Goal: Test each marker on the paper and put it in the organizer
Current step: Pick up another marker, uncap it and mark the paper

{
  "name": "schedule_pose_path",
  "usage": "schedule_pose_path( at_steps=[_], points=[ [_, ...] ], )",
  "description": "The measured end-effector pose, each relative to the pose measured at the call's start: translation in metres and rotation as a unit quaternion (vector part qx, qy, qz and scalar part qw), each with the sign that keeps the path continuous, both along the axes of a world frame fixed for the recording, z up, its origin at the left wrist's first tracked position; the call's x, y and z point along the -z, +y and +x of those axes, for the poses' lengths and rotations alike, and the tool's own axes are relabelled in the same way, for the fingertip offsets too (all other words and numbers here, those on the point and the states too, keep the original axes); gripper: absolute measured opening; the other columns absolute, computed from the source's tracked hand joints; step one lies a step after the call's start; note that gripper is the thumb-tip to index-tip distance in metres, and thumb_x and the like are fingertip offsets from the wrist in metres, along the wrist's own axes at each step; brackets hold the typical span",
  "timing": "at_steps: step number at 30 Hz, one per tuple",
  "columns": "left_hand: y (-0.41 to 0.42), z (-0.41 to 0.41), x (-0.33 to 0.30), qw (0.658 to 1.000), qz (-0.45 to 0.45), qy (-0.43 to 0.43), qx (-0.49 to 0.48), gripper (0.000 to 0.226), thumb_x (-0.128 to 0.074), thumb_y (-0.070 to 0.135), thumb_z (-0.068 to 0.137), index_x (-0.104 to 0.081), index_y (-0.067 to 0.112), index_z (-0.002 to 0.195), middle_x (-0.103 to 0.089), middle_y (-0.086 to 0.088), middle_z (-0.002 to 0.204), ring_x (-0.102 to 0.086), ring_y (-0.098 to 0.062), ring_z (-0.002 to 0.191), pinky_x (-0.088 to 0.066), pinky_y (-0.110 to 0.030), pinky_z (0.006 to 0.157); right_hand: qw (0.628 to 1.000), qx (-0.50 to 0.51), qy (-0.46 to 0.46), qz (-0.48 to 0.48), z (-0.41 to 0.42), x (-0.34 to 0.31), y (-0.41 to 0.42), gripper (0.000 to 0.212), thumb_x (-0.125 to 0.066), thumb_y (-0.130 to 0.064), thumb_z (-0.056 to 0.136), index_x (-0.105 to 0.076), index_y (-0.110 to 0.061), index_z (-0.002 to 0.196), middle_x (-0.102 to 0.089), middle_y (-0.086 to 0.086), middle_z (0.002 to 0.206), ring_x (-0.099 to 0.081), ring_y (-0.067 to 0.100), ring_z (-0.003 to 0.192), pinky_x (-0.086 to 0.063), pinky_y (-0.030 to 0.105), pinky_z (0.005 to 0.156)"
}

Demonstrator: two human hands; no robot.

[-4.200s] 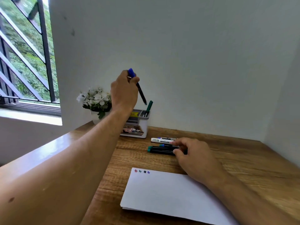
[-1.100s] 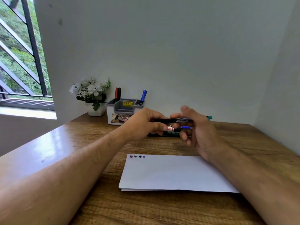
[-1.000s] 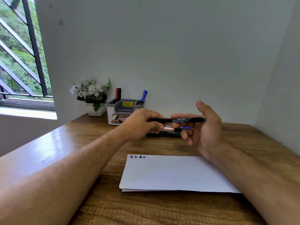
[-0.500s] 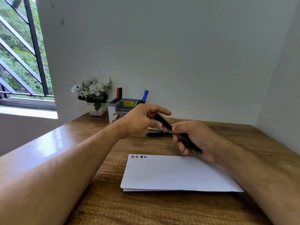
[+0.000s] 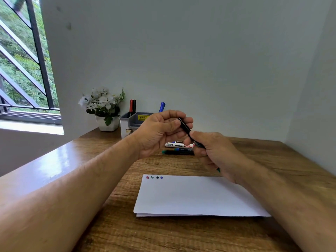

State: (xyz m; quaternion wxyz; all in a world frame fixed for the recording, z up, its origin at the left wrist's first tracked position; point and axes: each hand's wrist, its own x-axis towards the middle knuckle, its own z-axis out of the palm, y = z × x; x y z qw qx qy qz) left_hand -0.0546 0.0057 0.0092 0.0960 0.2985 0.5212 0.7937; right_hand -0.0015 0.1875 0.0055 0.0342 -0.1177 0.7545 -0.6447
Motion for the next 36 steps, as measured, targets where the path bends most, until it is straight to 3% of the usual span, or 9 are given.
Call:
schedule_pose_path(
  at_steps=[8, 14, 18, 21, 24, 28, 31, 34, 36],
  points=[
    [-0.001, -0.001, -0.006, 0.998, 0.053, 0.004, -0.029, 0.022, -0.059, 0.004, 0.086, -0.06, 0.004, 0.108, -0.073, -0.017, 0.11, -0.071, -0.027, 0.104, -0.059, -0.033, 0.082, 0.997, 0.061, 0.026, 0.026, 0.0, 0.003, -0.005, 0.05, -0.051, -0.058, 0.097, -0.062, -0.021, 0.065, -0.04, -0.007, 0.046, -0.025, 0.01, 0.034, -0.021, 0.017, 0.036],
    [-0.008, -0.006, -0.014, 0.988, 0.072, -0.01, -0.135, 0.019, -0.046, -0.001, 0.098, -0.062, 0.006, 0.105, -0.075, -0.01, 0.092, -0.073, -0.022, 0.088, -0.059, -0.03, 0.076, 0.999, -0.002, -0.01, -0.032, -0.001, 0.011, -0.003, 0.041, -0.043, -0.03, 0.104, -0.079, -0.017, 0.091, -0.057, 0.002, 0.057, -0.032, 0.01, 0.037, -0.025, 0.021, 0.037],
    [-0.02, -0.01, -0.017, 0.968, -0.119, -0.015, -0.222, 0.026, -0.04, 0.004, 0.093, -0.065, 0.009, 0.099, -0.062, -0.002, 0.069, -0.06, -0.014, 0.063, -0.053, -0.03, 0.062, 0.999, -0.02, 0.0, -0.03, 0.0, 0.014, -0.006, 0.026, -0.047, -0.014, 0.102, -0.064, -0.022, 0.12, -0.073, 0.009, 0.075, -0.04, 0.011, 0.035, -0.027, 0.019, 0.034],
    [-0.029, -0.009, -0.017, 0.884, -0.403, -0.021, -0.235, 0.024, -0.039, 0.011, 0.089, -0.063, 0.013, 0.086, -0.047, 0.002, 0.059, -0.044, -0.012, 0.047, -0.042, -0.026, 0.046, 0.998, -0.024, 0.01, -0.058, 0.001, 0.015, -0.01, 0.03, -0.05, -0.006, 0.098, -0.062, -0.026, 0.116, -0.076, 0.009, 0.084, -0.044, 0.013, 0.034, -0.03, 0.017, 0.032],
    [-0.034, -0.003, -0.019, 0.8, -0.587, -0.037, -0.119, 0.013, -0.044, 0.012, 0.08, -0.055, 0.016, 0.077, -0.041, 0.003, 0.06, -0.031, -0.01, 0.044, -0.028, -0.023, 0.044, 0.995, -0.034, 0.005, -0.098, 0.003, 0.015, -0.012, 0.035, -0.039, 0.0, 0.096, -0.069, -0.014, 0.109, -0.074, 0.011, 0.084, -0.05, 0.017, 0.034, -0.034, 0.018, 0.031],
    [-0.035, 0.004, -0.021, 0.725, -0.687, -0.028, 0.028, 0.018, -0.075, 0.024, 0.08, -0.058, 0.024, 0.084, -0.05, 0.007, 0.065, -0.036, -0.008, 0.053, -0.029, -0.021, 0.048, 0.995, -0.04, -0.003, -0.096, 0.005, 0.019, -0.015, 0.037, -0.037, 0.005, 0.095, -0.069, -0.011, 0.106, -0.078, 0.01, 0.09, -0.061, 0.02, 0.042, -0.04, 0.02, 0.032],
    [-0.031, 0.006, -0.019, 0.691, -0.721, -0.006, 0.05, 0.031, -0.081, 0.022, 0.077, -0.057, 0.027, 0.096, -0.054, 0.002, 0.084, -0.045, -0.01, 0.067, -0.038, -0.023, 0.055, 0.996, -0.055, 0.02, -0.072, 0.007, 0.021, -0.017, 0.023, -0.061, 0.004, 0.088, -0.067, -0.013, 0.102, -0.078, 0.011, 0.089, -0.067, 0.021, 0.048, -0.044, 0.022, 0.034],
    [-0.027, 0.005, -0.018, 0.685, -0.727, 0.011, 0.043, 0.033, -0.08, 0.016, 0.078, -0.055, 0.027, 0.097, -0.053, 0.002, 0.09, -0.047, -0.012, 0.073, -0.041, -0.024, 0.058, 0.995, -0.062, 0.046, -0.056, 0.011, 0.021, -0.018, 0.008, -0.077, -0.026, 0.08, -0.07, -0.023, 0.077, -0.072, 0.013, 0.073, -0.062, 0.021, 0.043, -0.042, 0.021, 0.035],
    [-0.026, 0.004, -0.017, 0.686, -0.726, 0.014, 0.041, 0.033, -0.079, 0.015, 0.079, -0.054, 0.027, 0.096, -0.052, 0.002, 0.088, -0.047, -0.013, 0.075, -0.042, -0.024, 0.058, 0.996, -0.064, 0.057, -0.031, 0.012, 0.021, -0.018, 0.026, -0.067, -0.036, 0.092, -0.07, -0.025, 0.069, -0.069, 0.013, 0.066, -0.058, 0.019, 0.04, -0.04, 0.021, 0.035]
  ],
)
